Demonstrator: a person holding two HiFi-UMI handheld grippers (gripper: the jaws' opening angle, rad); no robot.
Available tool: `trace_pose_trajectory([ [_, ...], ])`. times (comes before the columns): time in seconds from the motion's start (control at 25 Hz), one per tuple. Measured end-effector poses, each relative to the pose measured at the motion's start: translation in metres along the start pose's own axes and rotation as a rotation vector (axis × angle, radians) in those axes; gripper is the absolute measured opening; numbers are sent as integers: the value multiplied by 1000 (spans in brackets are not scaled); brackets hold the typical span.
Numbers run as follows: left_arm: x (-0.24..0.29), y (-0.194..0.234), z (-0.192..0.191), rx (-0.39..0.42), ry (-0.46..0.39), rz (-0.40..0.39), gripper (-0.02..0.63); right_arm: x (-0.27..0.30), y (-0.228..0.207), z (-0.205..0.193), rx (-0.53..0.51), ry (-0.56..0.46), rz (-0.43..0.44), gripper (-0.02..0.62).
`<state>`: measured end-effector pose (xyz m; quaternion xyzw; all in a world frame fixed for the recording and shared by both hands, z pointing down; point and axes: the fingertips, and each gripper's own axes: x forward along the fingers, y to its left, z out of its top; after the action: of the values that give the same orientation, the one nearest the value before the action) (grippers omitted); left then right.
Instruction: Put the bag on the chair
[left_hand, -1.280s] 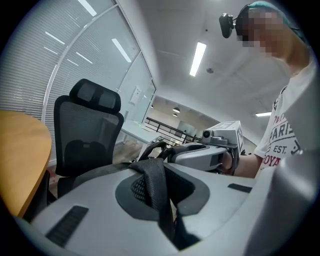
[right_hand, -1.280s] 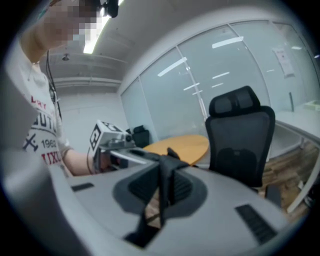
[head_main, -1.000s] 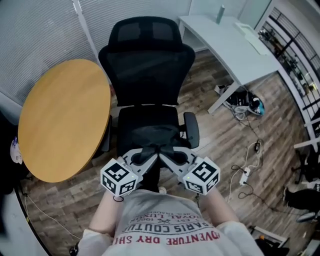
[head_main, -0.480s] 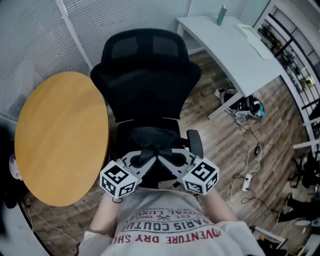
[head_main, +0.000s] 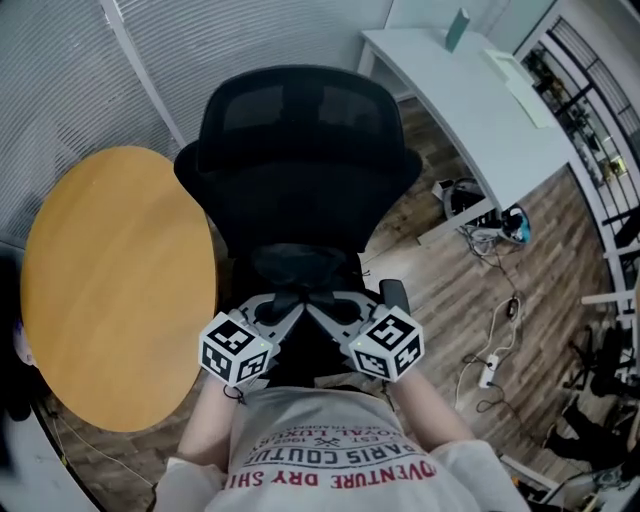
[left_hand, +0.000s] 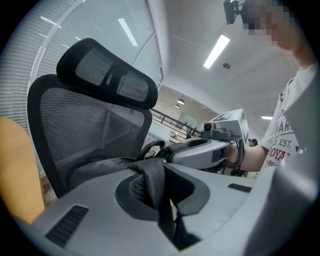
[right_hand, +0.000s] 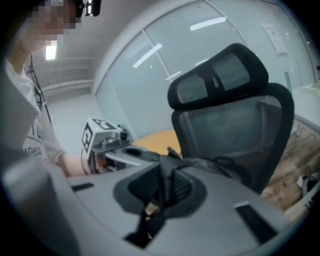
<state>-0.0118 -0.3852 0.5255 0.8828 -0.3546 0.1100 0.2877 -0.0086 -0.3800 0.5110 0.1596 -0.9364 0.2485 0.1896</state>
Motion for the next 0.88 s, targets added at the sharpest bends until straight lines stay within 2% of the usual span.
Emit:
trace_pose_trajectory([
  [0.28,21,41,8,-26,-15,33,44,27,-36,9,12,13,-14,48],
  [0.52,38,57,5,-2,-38,10,44,37,-59,4,21,-4,-27,48],
  [0.64,45,58,-5,14,-27,-14,46,39,-66,-8,18,1,-26,48],
  [0.88,59,63,-35,-59,-8,-40,46,42,-75,-59,30,119,-25,48],
])
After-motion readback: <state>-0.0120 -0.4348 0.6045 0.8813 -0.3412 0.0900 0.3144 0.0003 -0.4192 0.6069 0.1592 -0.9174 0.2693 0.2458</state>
